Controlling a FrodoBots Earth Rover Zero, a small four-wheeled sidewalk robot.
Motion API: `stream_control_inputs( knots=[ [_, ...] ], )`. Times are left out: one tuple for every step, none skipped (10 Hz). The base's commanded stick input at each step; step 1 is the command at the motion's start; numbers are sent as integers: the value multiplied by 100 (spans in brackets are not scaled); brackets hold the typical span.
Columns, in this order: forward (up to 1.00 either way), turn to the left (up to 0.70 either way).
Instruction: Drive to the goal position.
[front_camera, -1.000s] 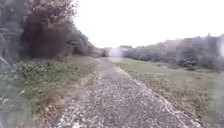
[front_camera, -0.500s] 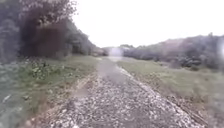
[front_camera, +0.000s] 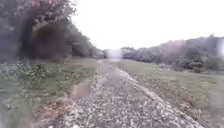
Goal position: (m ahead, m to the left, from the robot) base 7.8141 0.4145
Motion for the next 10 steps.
stream_control_inputs(
  knots=[
    [70,0],
    [70,-3],
    [70,-7],
    [70,-10],
    [70,-13],
    [70,-14],
    [70,-14],
    [70,-14],
    [70,-14],
    [70,-14]
  ],
)
